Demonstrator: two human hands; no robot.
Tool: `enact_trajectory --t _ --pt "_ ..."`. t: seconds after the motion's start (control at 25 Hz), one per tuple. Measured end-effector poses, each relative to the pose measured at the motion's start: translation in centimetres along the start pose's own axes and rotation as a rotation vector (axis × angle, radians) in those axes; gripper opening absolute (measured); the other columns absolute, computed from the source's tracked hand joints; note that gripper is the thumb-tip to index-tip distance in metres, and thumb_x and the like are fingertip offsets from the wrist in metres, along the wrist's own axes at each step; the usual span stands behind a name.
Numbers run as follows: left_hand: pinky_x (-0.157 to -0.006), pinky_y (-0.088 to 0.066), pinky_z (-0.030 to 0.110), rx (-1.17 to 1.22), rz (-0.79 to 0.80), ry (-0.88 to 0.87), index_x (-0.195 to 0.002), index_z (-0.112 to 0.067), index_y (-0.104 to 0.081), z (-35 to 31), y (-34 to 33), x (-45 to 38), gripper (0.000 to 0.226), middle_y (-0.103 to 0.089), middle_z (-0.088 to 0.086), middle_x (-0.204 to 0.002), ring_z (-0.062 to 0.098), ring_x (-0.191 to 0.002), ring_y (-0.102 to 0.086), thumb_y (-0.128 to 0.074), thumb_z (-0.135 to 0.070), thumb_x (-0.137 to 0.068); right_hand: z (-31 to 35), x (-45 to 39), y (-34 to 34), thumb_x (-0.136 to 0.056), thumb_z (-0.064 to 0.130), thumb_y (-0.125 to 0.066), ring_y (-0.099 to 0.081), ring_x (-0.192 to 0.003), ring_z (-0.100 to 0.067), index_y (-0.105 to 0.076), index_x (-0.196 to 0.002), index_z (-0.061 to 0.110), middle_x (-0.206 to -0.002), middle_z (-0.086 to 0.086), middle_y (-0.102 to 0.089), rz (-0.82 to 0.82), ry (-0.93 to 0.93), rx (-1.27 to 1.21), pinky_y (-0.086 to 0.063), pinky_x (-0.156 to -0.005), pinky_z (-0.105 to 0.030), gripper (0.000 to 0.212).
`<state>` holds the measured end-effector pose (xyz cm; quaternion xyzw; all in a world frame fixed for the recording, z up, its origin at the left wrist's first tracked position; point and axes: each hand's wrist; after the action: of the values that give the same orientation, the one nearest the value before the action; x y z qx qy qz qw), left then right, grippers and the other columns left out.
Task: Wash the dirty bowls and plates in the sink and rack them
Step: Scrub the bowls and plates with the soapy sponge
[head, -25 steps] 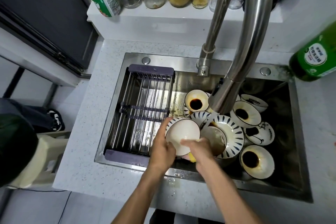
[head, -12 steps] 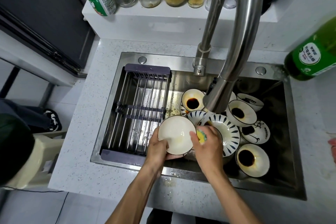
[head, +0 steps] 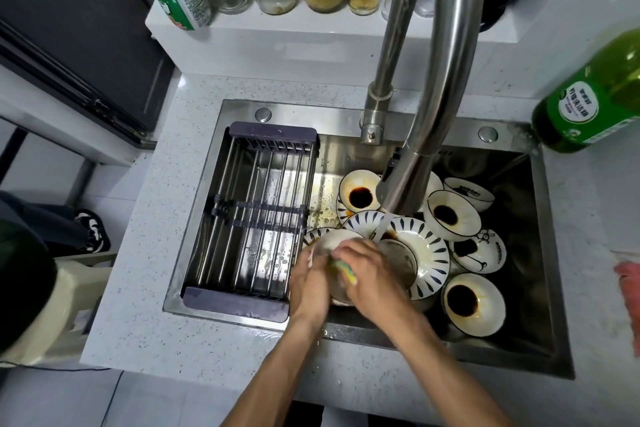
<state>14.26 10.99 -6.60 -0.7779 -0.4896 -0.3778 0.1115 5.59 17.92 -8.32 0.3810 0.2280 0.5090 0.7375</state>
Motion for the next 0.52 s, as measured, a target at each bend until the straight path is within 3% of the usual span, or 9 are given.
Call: enact_trajectory --t 0.12,0.2,0.28,0.4,0.52 --pt "-0.094 -0.047 0.029 0.034 -0.047 0.0 -0.126 -0.024 -0.059 -0.9 0.3 -1.0 0.028 -0.062 -0.004 -0.124 0.015 -0.109 -0.06 -0.047 -0.025 -0.1 1.1 -0.3 0.2 -0.079 0.004 -0.062 -0.057 -0.105 -0.02 -0.067 -0.105 0.015 -0.109 -0.002 -0.066 0.194 -0.155 -0.068 -0.048 -0.093 -0.035 0.029" --pt "-0.081 -0.045 0.018 0.051 -0.019 0.007 -0.114 -0.026 -0.064 -1.1 -0.2 -0.5 0.022 -0.066 -0.008 -0.114 0.005 -0.099 -0.061 -0.046 -0.021 -0.102 1.4 -1.1 0.4 -0.076 -0.002 -0.059 -0.06 -0.097 -0.02 -0.07 -0.099 0.016 -0.101 -0.003 -0.068 0.179 -0.18 -0.217 -0.048 -0.091 -0.038 0.031" --pt "-0.074 -0.044 0.016 0.054 -0.039 -0.017 -0.108 -0.031 -0.063 -1.1 0.0 -0.3 0.025 -0.066 -0.007 -0.109 0.004 -0.097 -0.06 -0.044 -0.015 -0.102 1.5 -1.8 0.6 -0.075 -0.003 -0.059 -0.058 -0.1 -0.02 -0.071 -0.108 0.015 -0.104 -0.002 -0.068 0.138 -0.082 -0.136 -0.044 -0.097 -0.035 0.039" --pt "-0.081 -0.057 0.039 0.109 -0.192 -0.049 -0.111 -0.03 -0.06 -1.3 2.0 -1.8 0.043 -0.06 0.009 -0.118 0.026 -0.105 -0.059 -0.04 0.004 -0.093 2.9 0.3 0.8 -0.079 -0.002 -0.06 -0.055 -0.109 -0.01 -0.067 -0.119 0.015 -0.116 0.003 -0.065 -0.081 -0.06 -0.285 -0.042 -0.1 -0.02 0.044" --pt "-0.085 -0.057 0.056 0.071 -0.352 -0.007 -0.134 -0.015 -0.05 -1.2 4.7 -5.0 0.059 -0.054 0.009 -0.118 0.039 -0.111 -0.057 -0.04 0.01 -0.082 3.5 3.1 -0.2 -0.088 0.0 -0.062 -0.054 -0.114 0.0 -0.066 -0.117 0.027 -0.12 0.013 -0.062 -0.302 -0.315 -0.5 -0.043 -0.1 -0.015 0.04"
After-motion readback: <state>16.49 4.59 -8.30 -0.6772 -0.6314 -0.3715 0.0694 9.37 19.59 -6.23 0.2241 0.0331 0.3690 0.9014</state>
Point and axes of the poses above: each hand's wrist, its own x-axis away from the middle knuckle, its own y-axis out of the back of the hand, z = x × y
